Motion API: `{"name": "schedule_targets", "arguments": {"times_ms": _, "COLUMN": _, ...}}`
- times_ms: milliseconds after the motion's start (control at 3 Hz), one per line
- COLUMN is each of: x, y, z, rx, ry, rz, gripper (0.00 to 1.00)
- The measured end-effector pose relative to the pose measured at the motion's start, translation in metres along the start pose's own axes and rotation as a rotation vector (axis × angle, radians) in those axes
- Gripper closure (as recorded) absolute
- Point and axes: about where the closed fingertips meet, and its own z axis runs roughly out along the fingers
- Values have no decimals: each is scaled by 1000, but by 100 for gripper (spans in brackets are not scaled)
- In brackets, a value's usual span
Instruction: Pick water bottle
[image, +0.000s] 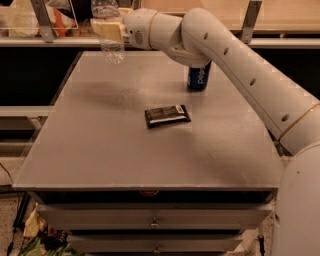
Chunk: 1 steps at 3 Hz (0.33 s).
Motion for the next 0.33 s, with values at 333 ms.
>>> {"name": "schedule_targets", "arguments": {"times_ms": 333, "x": 0, "y": 0, "z": 0, "rx": 0, "ry": 0, "rz": 0, "gripper": 100}}
